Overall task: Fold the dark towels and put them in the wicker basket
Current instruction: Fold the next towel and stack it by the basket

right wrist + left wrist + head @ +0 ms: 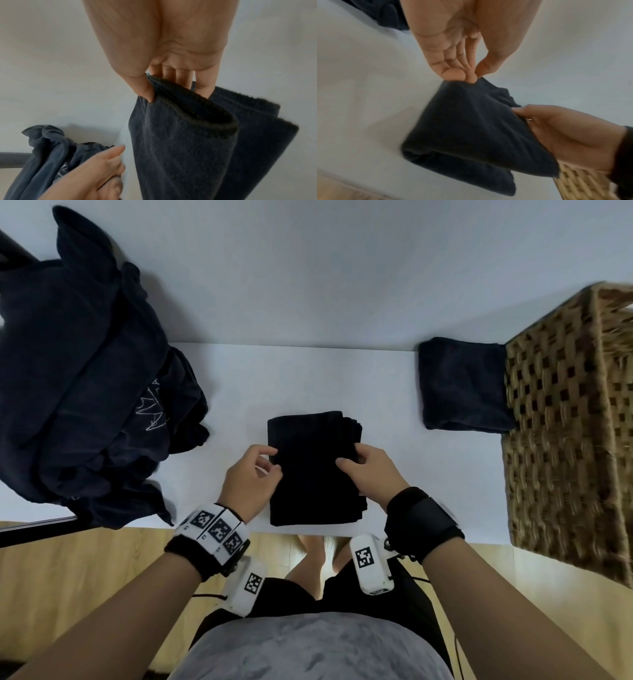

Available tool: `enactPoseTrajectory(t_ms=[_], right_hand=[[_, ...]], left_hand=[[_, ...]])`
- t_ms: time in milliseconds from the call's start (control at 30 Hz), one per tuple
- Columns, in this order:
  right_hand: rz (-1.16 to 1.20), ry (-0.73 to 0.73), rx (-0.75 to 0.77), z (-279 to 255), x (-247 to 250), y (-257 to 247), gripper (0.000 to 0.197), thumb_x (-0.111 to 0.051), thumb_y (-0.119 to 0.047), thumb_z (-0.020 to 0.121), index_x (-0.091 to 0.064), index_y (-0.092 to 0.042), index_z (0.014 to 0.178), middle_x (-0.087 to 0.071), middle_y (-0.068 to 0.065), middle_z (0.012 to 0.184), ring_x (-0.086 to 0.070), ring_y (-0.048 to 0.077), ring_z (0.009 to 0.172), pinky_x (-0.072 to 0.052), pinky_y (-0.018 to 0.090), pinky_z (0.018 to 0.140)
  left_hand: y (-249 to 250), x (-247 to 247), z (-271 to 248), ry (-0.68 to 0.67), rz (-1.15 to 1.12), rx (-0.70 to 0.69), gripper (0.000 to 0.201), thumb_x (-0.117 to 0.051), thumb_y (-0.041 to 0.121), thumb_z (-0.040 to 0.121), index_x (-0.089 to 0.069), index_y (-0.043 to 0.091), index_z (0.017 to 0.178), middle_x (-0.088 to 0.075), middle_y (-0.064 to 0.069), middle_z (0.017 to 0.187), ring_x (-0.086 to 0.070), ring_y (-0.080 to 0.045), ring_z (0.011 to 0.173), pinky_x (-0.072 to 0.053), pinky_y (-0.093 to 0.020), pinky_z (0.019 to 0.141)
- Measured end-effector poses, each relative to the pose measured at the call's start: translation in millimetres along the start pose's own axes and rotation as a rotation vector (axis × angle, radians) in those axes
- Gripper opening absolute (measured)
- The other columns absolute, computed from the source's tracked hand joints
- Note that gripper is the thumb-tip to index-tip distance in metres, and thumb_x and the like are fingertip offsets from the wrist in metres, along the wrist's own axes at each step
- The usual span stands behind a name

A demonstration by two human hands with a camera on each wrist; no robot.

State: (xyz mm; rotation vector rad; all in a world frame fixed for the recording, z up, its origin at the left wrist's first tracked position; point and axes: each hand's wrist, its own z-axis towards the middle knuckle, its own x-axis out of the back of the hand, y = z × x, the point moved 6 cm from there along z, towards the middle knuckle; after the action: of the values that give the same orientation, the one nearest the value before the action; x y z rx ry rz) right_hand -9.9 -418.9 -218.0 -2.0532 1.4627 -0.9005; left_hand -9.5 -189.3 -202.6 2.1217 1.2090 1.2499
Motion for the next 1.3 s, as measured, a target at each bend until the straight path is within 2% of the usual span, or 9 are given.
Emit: enactPoseTrajectory(t_ms=[133,233,367,533,667,900,1067,1200,1300], right_hand=[[-0.045,0.055,-0.064,2,18,12,0.022,-0.062,-0.025,0.091,-0.065,-0.016,0.111,-0.071,0.004,0.097,-0.068,0.023,0.093,-0.056,0.042,0.089],[-0.179,0.162,-0.115,4,26,21,0.043,-0.067,-0.037,0.088,-0.057,-0.013,0.122,-0.067,0.003,0.108,-0.061,0.018,0.097,-0.048,0.027,0.089],[-0.215,0.184,-0.141,5,18,23,0.068,-0.072,-0.052,0.08,-0.05,-0.011,0.129,-0.061,0.004,0.118,-0.058,0.021,0.111,-0.046,0.027,0.091],[-0.137,0.113,-0.169,13,1,27,0.056,-0.075,-0.05,0.077,-0.059,-0.015,0.117,-0.066,-0.001,0.111,-0.064,0.018,0.102,-0.053,0.032,0.09],[-0.069,0.029,-0.175,10,3,29,0.034,-0.076,-0.048,0.074,-0.063,-0.025,0.096,-0.069,-0.008,0.094,-0.067,0.013,0.09,-0.056,0.029,0.083],[0.013,0.296,-0.088,-24,101,10,0.029,-0.076,-0.042,0.076,-0.059,-0.025,0.092,-0.067,-0.01,0.091,-0.065,0.007,0.084,-0.051,0.021,0.066],[0.066,0.56,0.001,-28,198,-8,0.033,-0.076,-0.032,0.081,-0.064,-0.019,0.109,-0.069,-0.006,0.103,-0.065,0.013,0.097,-0.054,0.033,0.089],[0.06,0.702,0.041,-19,248,-19,0.038,-0.072,-0.028,0.086,-0.061,-0.016,0.121,-0.064,-0.009,0.105,-0.062,0.014,0.105,-0.047,0.023,0.087],[0.008,0.709,0.071,-12,264,-24,0.05,-0.066,-0.023,0.089,-0.051,-0.019,0.136,-0.061,-0.004,0.124,-0.055,0.009,0.115,-0.041,0.019,0.092]], left_hand=[[-17,-4,11,-0.046,0.116,0.08,0.036,-0.067,0.043,0.087,-0.049,0.03,0.116,-0.061,0.009,0.096,-0.061,-0.005,0.084,-0.041,-0.016,0.065],[-21,-18,15,-0.093,0.11,0.112,0.051,-0.071,0.047,0.083,-0.047,0.024,0.122,-0.058,0.012,0.098,-0.058,-0.002,0.085,-0.042,-0.015,0.065],[-20,-24,20,-0.078,0.145,0.149,0.06,-0.075,0.047,0.078,-0.047,0.021,0.125,-0.058,0.009,0.104,-0.057,-0.009,0.09,-0.04,-0.017,0.068],[-14,-32,23,-0.122,0.126,0.205,0.068,-0.078,0.046,0.076,-0.047,0.018,0.13,-0.058,0.005,0.112,-0.058,-0.015,0.099,-0.046,-0.026,0.082],[-2,-39,24,-0.164,0.113,0.185,0.059,-0.077,0.046,0.076,-0.055,0.015,0.121,-0.065,0.0,0.113,-0.063,-0.019,0.102,-0.052,-0.036,0.091],[69,-83,24,-0.261,-0.031,0.037,0.055,-0.075,0.052,0.076,-0.056,0.02,0.117,-0.065,0.006,0.11,-0.063,-0.014,0.1,-0.054,-0.037,0.09],[150,-137,42,-0.278,-0.159,-0.067,0.049,-0.071,0.054,0.078,-0.057,0.024,0.113,-0.063,0.012,0.106,-0.062,-0.008,0.1,-0.053,-0.03,0.086],[198,-169,59,-0.27,-0.263,-0.097,0.057,-0.071,0.043,0.084,-0.049,0.023,0.133,-0.065,0.0,0.115,-0.064,-0.014,0.104,-0.055,-0.041,0.092],[217,-191,68,-0.42,-0.331,-0.105,0.071,-0.065,0.028,0.092,-0.025,0.033,0.15,-0.059,-0.006,0.13,-0.063,-0.016,0.111,-0.056,-0.041,0.091]])
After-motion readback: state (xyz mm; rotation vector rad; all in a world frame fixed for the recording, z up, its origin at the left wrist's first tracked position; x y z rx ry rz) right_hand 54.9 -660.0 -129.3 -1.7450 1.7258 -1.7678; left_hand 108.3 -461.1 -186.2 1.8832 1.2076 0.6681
